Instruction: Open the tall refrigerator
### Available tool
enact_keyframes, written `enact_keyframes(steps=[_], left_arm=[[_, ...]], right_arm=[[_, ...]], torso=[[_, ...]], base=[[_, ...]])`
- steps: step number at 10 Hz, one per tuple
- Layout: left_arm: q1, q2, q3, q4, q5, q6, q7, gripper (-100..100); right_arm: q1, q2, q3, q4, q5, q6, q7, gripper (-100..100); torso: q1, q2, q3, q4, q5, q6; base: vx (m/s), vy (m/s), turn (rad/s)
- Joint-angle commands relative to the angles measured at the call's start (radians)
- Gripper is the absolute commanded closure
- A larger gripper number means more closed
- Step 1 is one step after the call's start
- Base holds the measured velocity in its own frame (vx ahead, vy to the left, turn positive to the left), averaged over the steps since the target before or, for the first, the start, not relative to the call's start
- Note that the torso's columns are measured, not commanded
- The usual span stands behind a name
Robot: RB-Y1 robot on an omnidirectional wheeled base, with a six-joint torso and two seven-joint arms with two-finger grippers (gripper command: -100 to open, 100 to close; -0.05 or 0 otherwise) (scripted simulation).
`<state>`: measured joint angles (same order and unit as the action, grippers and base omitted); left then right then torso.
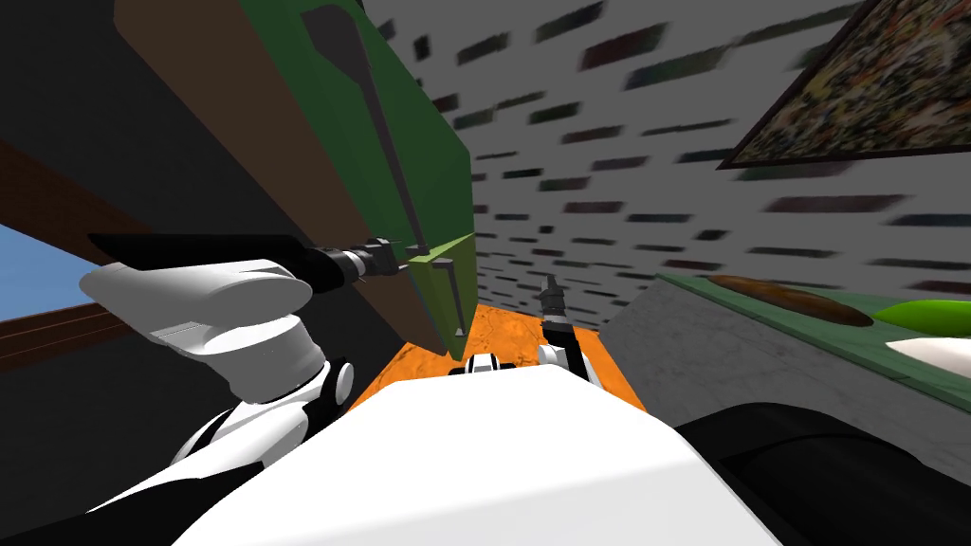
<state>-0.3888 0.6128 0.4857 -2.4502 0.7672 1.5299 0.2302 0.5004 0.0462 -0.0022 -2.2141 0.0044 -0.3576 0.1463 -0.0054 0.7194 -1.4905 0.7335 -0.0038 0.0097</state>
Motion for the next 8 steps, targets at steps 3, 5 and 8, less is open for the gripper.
enact_keyframes(steps=[3, 5, 8], left_arm=[[0.019, -0.001, 0.040, -0.057, -0.013, 0.060, 0.022, 100], [0.023, -0.001, 0.056, -0.071, -0.028, 0.075, 0.027, 100], [0.031, -0.001, 0.089, -0.098, -0.057, 0.106, 0.039, 100]], right_arm=[[0.000, 0.000, 0.000, 0.000, 0.000, 0.000, 0.000, 0], [0.000, 0.001, 0.000, 0.000, 0.000, 0.000, 0.000, 0], [0.000, 0.001, 0.001, 0.000, 0.000, 0.000, 0.000, 0]], torso=[[-0.008, 0.007, 0.005, 0.004, -0.003, -0.002], [-0.016, 0.006, 0.003, 0.004, -0.008, 0.004], [-0.001, 0.005, 0.004, 0.002, -0.001, -0.004]], base=[[0.016, -0.144, 0.111], [0.009, -0.278, 0.075], [0.067, -0.306, 0.033]])
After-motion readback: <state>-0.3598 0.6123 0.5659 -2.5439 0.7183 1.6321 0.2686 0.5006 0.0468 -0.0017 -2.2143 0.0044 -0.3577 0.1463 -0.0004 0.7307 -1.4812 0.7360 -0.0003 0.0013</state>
